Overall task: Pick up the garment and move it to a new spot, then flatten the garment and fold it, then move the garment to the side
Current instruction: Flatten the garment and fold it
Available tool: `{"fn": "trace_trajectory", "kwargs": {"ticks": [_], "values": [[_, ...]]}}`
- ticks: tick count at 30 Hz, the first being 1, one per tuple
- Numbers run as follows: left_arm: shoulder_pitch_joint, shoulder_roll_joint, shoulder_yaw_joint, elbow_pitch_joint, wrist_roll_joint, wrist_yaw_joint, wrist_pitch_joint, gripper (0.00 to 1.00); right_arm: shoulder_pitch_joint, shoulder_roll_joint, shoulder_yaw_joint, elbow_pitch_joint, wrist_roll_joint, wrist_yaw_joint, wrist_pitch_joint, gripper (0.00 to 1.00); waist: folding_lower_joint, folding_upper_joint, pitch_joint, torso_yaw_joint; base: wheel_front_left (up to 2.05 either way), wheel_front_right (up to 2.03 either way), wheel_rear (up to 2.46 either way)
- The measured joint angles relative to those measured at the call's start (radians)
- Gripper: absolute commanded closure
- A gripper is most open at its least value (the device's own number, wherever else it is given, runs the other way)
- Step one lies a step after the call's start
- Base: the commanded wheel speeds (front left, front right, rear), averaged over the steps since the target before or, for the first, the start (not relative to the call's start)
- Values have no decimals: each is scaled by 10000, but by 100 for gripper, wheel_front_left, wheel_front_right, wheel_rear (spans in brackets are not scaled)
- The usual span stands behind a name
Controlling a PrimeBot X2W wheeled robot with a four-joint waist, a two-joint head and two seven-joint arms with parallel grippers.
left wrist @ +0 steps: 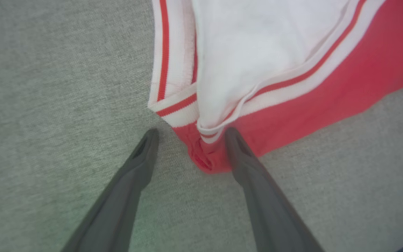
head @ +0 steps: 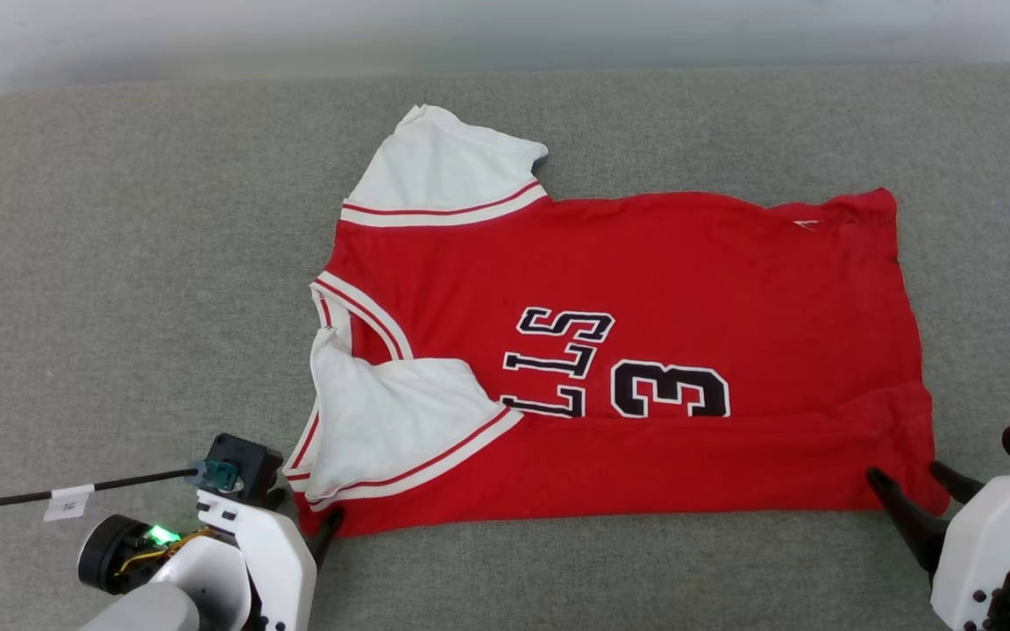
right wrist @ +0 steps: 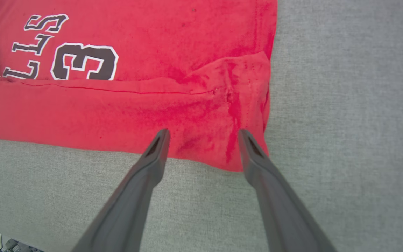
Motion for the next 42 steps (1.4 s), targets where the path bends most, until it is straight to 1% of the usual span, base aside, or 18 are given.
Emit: {"fn": "trace_trajectory", "kwargs": {"ticks": [1, 2, 7, 10, 12, 18, 20, 23, 26, 31, 35, 36, 37, 38, 42], "values": [[-16, -12, 4, 38, -25, -59, 0, 81, 1, 0, 4, -38, -42, 0, 6, 0, 0, 0, 16, -13, 0, 0, 0], [-37, -29, 6, 84, -58, -96, 0, 100, 1, -12, 12, -86, -81, 0, 15, 0, 0, 0, 15, -12, 0, 0, 0], [-129, -286, -42, 274, -107, -253, -178, 100, 12, -186, -92, -92, -343, 0, 115, 0, 1, 0, -160, 47, 0, 0, 0], [-111, -253, -75, 155, -61, -249, -272, 100, 40, -316, -174, 15, -566, 0, 174, 0, 1, 0, -365, 118, 0, 0, 0], [-44, -217, -77, -105, -38, -228, -299, 100, 57, -280, -249, 94, -621, 0, 274, 0, 1, 0, -499, 188, 0, 0, 0], [22, 104, -44, -1450, 207, 65, -343, 100, 23, -134, -587, 453, -1279, 0, 667, 0, 1, 0, -635, 530, 0, 0, 0], [15, 219, -61, -1827, 330, 148, -261, 100, -108, 58, -761, 709, -1358, 2, 754, 0, 1, 0, -569, 619, 0, 0, 0], [-20, 316, -69, -2272, 466, 265, -173, 100, -259, 136, -953, 1139, -1745, 0, 901, 0, 1, 0, -436, 772, 0, 0, 0], [-67, 368, -86, -2600, 546, 291, -153, 100, -417, 286, -1037, 1501, -2105, 0, 966, 0, 1, 0, -267, 888, 0, 0, 0], [-170, 389, -138, -2863, 635, 309, -84, 100, -637, 368, -1074, 1918, -2497, 2, 1041, 0, 1, 0, 32, 1032, 0, 0, 0], [-253, 382, -127, -2876, 642, 276, -88, 100, -829, 495, -1106, 2140, -2504, 2, 993, 0, 1, 0, 266, 1120, 0, 0, 0], [-259, 387, -125, -2846, 631, 263, -88, 100, -849, 504, -1097, 2190, -2464, 0, 986, 9, 0, 0, 307, 1135, 0, 0, 0], [-263, 401, -127, -2790, 629, 242, -86, 100, -881, 502, -1080, 2242, -2393, -2, 978, 70, 1, 0, 333, 1148, 0, 0, 0], [-272, 422, -144, -2742, 644, 213, -82, 100, -918, 487, -1032, 2284, -2339, -4, 961, 100, 0, 0, 342, 1155, 0, 0, 0], [-327, 470, -234, -2602, 767, 203, -29, 100, -969, 479, -936, 2422, -2073, 0, 740, 100, 1, 0, 235, 1144, 0, 0, 0]]}}
